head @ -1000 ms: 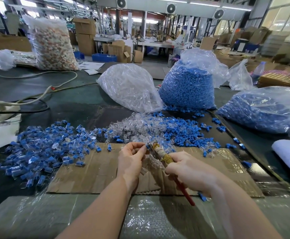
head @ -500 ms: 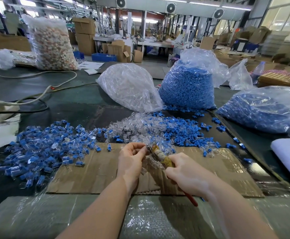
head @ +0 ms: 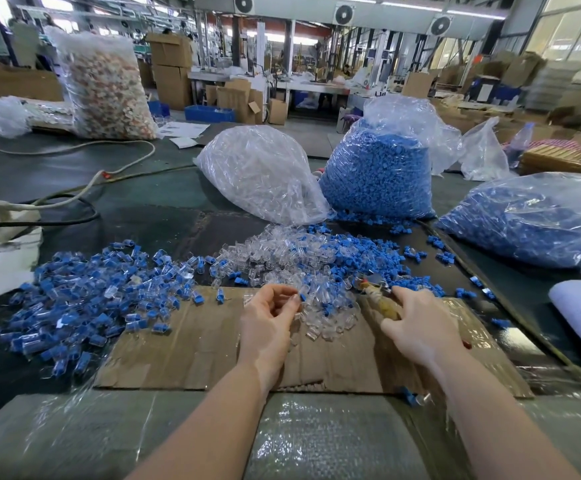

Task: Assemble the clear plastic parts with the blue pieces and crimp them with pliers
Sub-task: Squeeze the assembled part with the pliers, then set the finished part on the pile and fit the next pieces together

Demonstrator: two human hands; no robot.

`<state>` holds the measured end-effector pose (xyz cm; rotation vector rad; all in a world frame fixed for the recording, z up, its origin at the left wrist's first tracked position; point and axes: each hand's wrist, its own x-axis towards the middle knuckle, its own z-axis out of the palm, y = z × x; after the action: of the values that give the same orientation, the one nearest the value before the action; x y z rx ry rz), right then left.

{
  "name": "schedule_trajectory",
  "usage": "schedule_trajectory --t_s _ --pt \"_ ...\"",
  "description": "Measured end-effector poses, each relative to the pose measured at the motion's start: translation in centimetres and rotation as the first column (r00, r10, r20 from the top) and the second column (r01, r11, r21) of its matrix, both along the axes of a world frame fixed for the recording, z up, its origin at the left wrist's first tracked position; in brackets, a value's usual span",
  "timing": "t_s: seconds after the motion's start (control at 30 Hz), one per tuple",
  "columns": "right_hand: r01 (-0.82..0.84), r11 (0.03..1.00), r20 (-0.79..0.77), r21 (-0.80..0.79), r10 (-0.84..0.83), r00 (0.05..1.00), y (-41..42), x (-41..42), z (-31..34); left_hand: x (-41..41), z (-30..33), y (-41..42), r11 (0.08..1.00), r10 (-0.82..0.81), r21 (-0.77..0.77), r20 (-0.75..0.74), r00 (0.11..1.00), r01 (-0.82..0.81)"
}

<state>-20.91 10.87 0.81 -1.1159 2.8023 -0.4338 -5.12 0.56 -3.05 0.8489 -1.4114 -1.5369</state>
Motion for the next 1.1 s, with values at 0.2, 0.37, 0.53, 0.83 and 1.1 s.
schedule_trajectory --t_s 0.2,0.37,0.53,0.83,1.1 --pt "0.012 0.993 -0.152 0.118 0.006 0.988 0.3 -0.9 -1.6 -0.1 0.1 0.2 0.998 -0.006 -0.057 0.03 1.0 0.007" --pt "0.002 0.996 -0.241 0.09 0.02 0.97 0.5 -0.1 -1.5 0.0 0.5 0.1 0.995 0.062 -0.085 0.015 0.998 -0.061" --pt "-0.16 0.967 -0.269 -0.196 0.104 0.958 -0.1 1.8 -1.1 1.5 1.2 -2.6 0.935 0.297 -0.259 0.196 0.935 -0.242" --pt "-0.25 0.929 -0.193 -0.272 0.201 0.96 -1.8 4.0 -2.1 6.1 -0.3 -7.0 0.75 0.614 -0.63 0.549 0.567 -0.203" --pt "-0.124 0.944 -0.196 -0.306 0.065 0.978 -2.4 3.0 -1.8 5.5 0.0 -6.2 0.695 0.592 -0.717 0.531 0.606 -0.051"
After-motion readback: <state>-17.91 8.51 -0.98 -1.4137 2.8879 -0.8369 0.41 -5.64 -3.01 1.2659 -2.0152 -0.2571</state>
